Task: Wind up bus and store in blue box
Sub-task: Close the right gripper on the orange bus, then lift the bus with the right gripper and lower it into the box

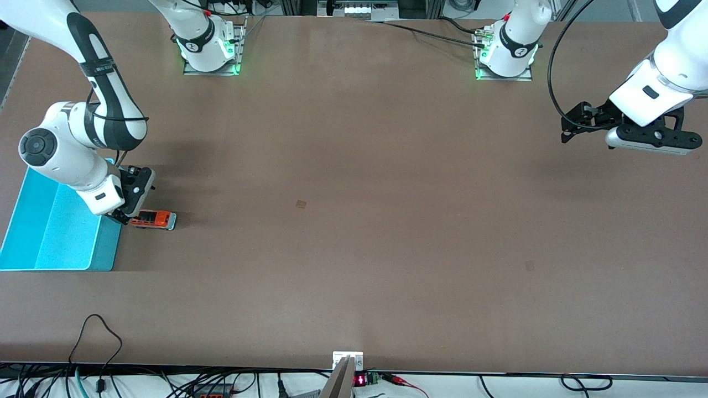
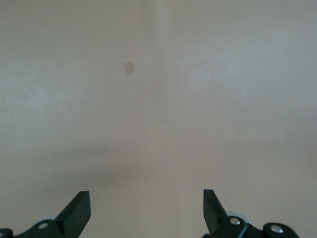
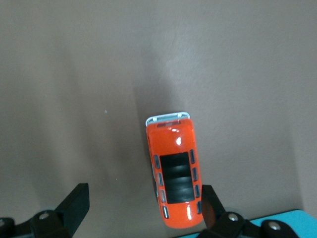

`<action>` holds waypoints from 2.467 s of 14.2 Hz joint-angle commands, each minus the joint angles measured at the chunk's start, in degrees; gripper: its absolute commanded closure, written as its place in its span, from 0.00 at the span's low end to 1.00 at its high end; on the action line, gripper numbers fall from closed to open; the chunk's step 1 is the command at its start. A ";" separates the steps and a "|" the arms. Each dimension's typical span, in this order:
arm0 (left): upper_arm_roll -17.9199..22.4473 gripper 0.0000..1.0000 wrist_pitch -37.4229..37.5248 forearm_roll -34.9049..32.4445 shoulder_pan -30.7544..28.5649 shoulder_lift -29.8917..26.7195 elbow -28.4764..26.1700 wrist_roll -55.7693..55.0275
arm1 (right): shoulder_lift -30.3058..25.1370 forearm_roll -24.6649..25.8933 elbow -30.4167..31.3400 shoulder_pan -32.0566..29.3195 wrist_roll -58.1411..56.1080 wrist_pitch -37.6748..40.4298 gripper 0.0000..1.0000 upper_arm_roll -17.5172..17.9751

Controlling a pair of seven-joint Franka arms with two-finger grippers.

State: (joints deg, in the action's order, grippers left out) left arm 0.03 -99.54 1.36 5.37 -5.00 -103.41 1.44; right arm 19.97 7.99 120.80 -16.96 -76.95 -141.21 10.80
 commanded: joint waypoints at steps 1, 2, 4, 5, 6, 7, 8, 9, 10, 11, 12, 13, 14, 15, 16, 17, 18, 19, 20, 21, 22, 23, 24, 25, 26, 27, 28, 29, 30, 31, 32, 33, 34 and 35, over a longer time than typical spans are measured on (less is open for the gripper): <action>-0.74 0.00 0.57 0.22 -0.71 -0.27 0.22 -0.47 | 1.11 0.80 0.67 -2.11 -1.54 -2.04 0.00 1.33; -0.74 0.00 0.66 0.14 -0.71 -0.36 0.22 -0.47 | 1.82 0.80 0.67 -2.29 -1.45 -2.40 0.00 1.33; -0.91 0.00 0.66 0.14 -0.27 -0.27 0.22 -0.56 | 3.66 0.89 0.67 -3.08 -2.50 -5.20 0.00 1.33; -1.00 0.00 0.84 0.14 -0.19 -0.36 0.22 -0.56 | 3.93 0.89 0.67 -3.08 -3.29 -6.34 0.00 1.33; -1.78 0.00 1.36 0.14 -0.27 -0.36 0.31 -0.56 | 3.93 1.06 0.49 -2.91 -3.64 -6.96 0.00 1.33; -2.05 0.00 1.45 0.14 -0.27 -0.36 0.31 -0.56 | 3.93 1.85 0.14 -2.64 -3.82 -7.14 0.00 1.33; -2.06 0.00 1.37 0.14 -0.27 -0.36 0.31 -0.56 | 3.84 4.29 0.05 -2.64 -3.74 -7.49 0.00 1.41; -2.14 0.00 1.36 0.14 -0.27 -0.36 0.40 -0.56 | 3.93 5.71 -0.56 -2.56 -3.74 -8.11 0.00 1.41; -2.14 0.00 1.36 0.14 -0.27 -0.36 0.40 -0.56 | 4.19 5.72 -0.56 -2.47 -3.74 -8.37 0.00 1.41; -2.14 0.00 1.36 0.14 -0.27 -0.36 0.40 -0.56 | 4.72 5.72 -0.56 -2.47 -3.74 -8.90 0.00 1.41; -2.14 0.00 1.36 0.14 -0.27 -0.36 0.40 -0.56 | 5.07 5.72 -0.56 -2.47 -3.74 -9.77 0.00 1.41; -2.14 0.00 1.28 0.14 -0.27 -0.27 0.40 -0.56 | 6.03 5.72 -0.56 -2.47 -3.74 -10.30 0.00 1.41; -2.14 0.00 1.19 0.14 -0.27 -0.27 0.40 -0.65 | 6.65 5.72 -0.56 -2.47 -3.56 -11.27 0.00 1.41; -2.14 0.00 1.19 0.14 -0.27 -0.27 0.40 -0.56 | 7.18 5.63 -0.56 -2.47 -3.39 -12.06 0.00 1.41; -2.14 0.00 1.19 0.14 -0.27 -0.27 0.40 -0.56 | 7.53 5.63 -0.56 -2.38 -3.12 -12.42 0.00 1.41; -2.14 0.00 1.19 0.14 -0.27 -0.27 0.40 -0.65 | 7.80 5.63 -0.56 -2.38 -2.95 -12.42 0.00 1.41; -2.14 0.00 1.19 0.14 -0.27 -0.27 0.40 -0.56 | 8.06 5.63 -0.65 -2.38 -2.95 -12.51 0.04 1.50; -2.14 0.00 1.19 0.14 -0.27 -0.27 0.40 -0.65 | 8.15 5.72 -0.65 -2.38 -2.95 -12.59 0.17 1.42; -2.14 0.00 1.19 0.14 -0.27 -0.27 0.40 -0.56 | 8.06 5.72 -0.74 -2.29 -2.95 -12.60 0.46 1.50; -2.14 0.00 1.19 0.14 -0.27 -0.27 0.40 -0.56 | 8.06 5.37 -0.65 -2.38 -2.86 -12.60 0.80 1.50; -2.14 0.00 1.19 0.14 -0.27 -0.27 0.40 -0.65 | 8.06 5.37 -0.74 -2.38 -2.68 -12.60 1.00 1.50; -2.14 0.00 1.19 0.14 -0.27 -0.27 0.40 -0.56 | 7.98 5.28 -0.74 -2.29 -2.59 -12.68 1.00 1.42; -2.14 0.00 1.19 0.14 -0.27 -0.27 0.40 -0.65 | 7.89 5.19 -0.74 -2.29 -2.51 -12.94 1.00 1.50; -2.14 0.00 1.19 0.14 -0.27 -0.27 0.40 -0.65 | 7.71 4.93 -1.26 -2.12 -0.94 -12.86 1.00 1.50; -2.14 0.00 1.19 0.14 -0.27 -0.27 0.40 -0.65 | 7.28 4.84 -2.14 -1.59 2.64 -12.60 1.00 1.50; -2.14 0.00 1.19 0.14 -0.27 -0.27 0.40 -0.65 | 5.79 4.76 -2.32 -0.80 6.51 -12.16 1.00 1.50; -2.14 0.00 1.19 0.14 -0.27 -0.27 0.40 -0.65 | 3.69 4.67 -2.58 0.33 10.46 -10.76 1.00 1.50; -2.14 0.00 1.19 0.14 -0.27 -0.27 0.40 -0.56 | 1.93 4.67 -3.98 1.39 14.59 -8.05 1.00 1.42; -2.14 0.00 1.19 0.14 -0.27 -0.27 0.40 -0.65 | 0.52 4.67 -5.30 2.10 18.46 -4.81 1.00 1.41; -2.14 0.00 1.19 0.14 -0.27 -0.27 0.40 -0.65 | -1.06 4.67 -6.79 2.54 22.68 -2.16 1.00 1.41; -2.14 0.00 1.19 0.14 -0.27 -0.27 0.40 -0.56 | -2.38 4.67 -7.50 2.54 25.33 -0.48 1.00 1.41; -2.14 0.00 1.19 0.14 -0.27 -0.27 0.40 -0.65 | -3.61 4.49 -8.38 2.46 26.23 1.19 1.00 1.07; -2.14 0.00 1.19 0.14 -0.27 -0.27 0.40 -0.65 | -4.84 1.79 -9.43 2.28 26.84 3.55 1.00 -0.07; -2.14 0.00 1.19 0.14 -0.27 -0.27 0.40 -0.56 | -5.73 -3.37 -10.48 2.45 28.50 6.71 1.00 -3.13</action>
State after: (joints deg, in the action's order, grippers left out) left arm -1.73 -99.02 1.36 5.37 -5.00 -103.41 1.36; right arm 16.27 9.97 111.67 -14.33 -50.53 -138.87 11.32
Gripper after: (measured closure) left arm 0.000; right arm 0.463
